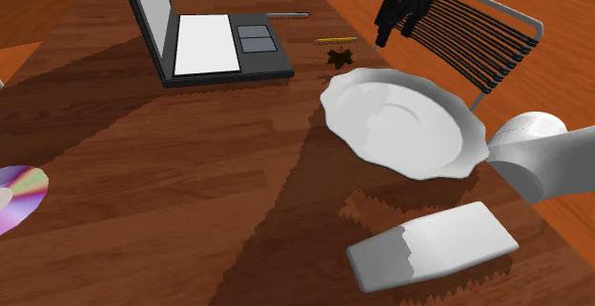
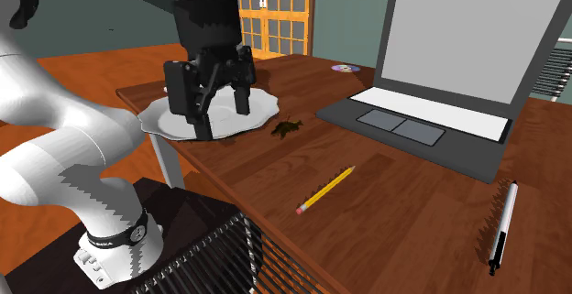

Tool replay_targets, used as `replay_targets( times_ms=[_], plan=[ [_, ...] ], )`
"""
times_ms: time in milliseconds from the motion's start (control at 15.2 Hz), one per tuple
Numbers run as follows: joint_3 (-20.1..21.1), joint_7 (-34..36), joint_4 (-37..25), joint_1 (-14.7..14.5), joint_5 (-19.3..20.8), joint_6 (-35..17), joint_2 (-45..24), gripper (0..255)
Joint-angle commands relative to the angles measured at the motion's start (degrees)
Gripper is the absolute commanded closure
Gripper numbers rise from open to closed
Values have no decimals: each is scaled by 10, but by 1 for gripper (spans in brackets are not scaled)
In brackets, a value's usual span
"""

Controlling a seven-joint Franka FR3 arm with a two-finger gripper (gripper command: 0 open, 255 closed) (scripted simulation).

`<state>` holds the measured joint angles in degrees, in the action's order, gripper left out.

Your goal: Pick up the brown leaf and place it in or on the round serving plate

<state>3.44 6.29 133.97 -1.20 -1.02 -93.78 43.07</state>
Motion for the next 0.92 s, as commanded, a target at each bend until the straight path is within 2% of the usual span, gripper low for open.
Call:
replay_targets(
  times_ms=[0, 594, 858],
  plan=[
    [0, 0, 0, 0, 0, 0, 0, 0],
    [126, 175, -311, -7, 11, 205, -353, 0],
    [124, 174, -278, -8, 9, 184, -342, 0]
  ],
)
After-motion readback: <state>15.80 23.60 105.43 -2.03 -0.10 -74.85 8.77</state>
